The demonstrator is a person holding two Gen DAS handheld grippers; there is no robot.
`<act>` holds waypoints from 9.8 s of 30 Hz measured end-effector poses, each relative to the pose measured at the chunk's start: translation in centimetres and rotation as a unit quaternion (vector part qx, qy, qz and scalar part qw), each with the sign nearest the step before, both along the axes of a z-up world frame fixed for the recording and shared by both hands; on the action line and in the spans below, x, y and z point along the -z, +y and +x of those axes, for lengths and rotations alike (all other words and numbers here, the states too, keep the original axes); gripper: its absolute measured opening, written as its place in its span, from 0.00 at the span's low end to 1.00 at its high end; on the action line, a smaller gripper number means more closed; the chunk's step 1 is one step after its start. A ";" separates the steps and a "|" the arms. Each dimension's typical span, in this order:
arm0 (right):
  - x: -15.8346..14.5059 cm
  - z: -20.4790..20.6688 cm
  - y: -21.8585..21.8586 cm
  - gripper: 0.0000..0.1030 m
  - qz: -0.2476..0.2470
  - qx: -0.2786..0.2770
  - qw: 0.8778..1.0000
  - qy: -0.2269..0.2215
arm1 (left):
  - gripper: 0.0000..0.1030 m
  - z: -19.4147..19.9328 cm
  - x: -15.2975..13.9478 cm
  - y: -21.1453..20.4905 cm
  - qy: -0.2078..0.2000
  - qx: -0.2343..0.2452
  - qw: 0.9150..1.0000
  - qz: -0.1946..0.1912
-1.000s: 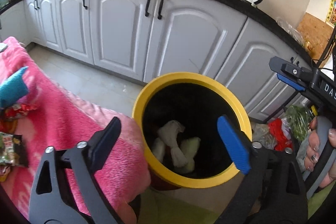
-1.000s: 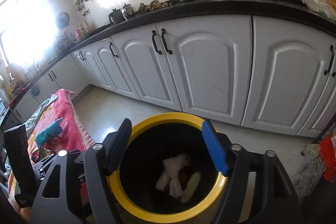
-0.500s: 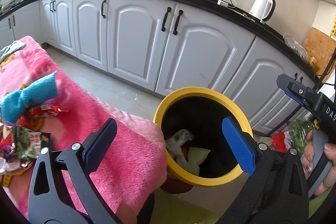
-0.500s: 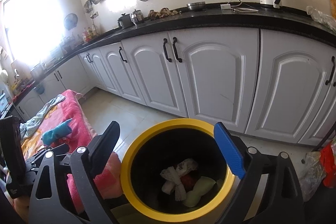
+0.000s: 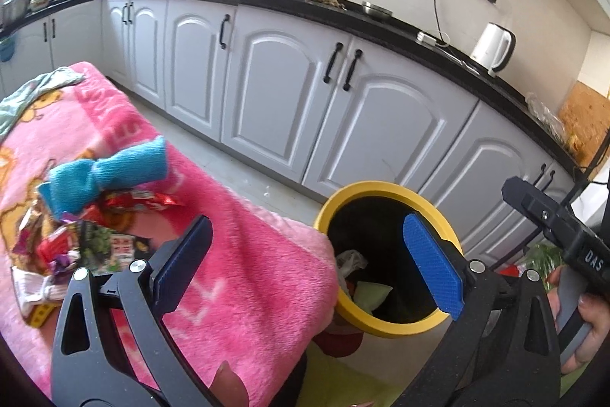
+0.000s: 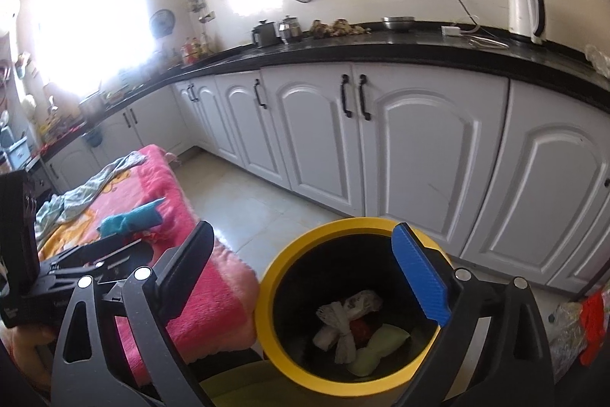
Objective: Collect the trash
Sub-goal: 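Move both tools back toward the blue cloth and wrappers on the blanket, then grasp the small white box with the left tool while the right tool grasps the blue cloth, then carry the white box and blue cloth over the yellow bin and open both tools, then move both tools back toward the candy wrappers on the blanket, then grasp the purple wrapper with the left tool while the right tool grasps the green wrapper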
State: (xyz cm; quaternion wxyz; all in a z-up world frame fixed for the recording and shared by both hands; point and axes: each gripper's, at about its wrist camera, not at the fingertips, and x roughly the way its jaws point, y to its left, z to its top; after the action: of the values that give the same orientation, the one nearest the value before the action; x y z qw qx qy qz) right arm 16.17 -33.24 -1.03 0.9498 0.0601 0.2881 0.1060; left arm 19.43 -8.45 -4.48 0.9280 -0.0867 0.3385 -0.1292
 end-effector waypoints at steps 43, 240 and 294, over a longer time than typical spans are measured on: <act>-0.5 1.9 21.4 0.89 -0.025 -0.199 0.980 0.014 | 0.89 -7.9 2.7 23.3 0.043 -0.218 0.974 -0.046; -2.2 -1.2 2.4 0.85 0.007 -0.078 0.997 -0.005 | 0.89 -3.4 -2.2 6.2 -0.010 -0.064 0.997 -0.031; 10.7 2.8 29.2 0.48 -0.332 -0.338 0.881 -0.024 | 0.89 -2.5 6.7 25.6 0.087 -0.231 0.968 -0.054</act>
State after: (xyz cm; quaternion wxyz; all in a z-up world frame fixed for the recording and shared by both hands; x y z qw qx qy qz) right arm 18.94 -4.04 -11.72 0.8274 -0.3619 0.2863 0.3201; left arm 16.96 17.16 -11.16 0.8937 -0.2235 0.3811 0.0783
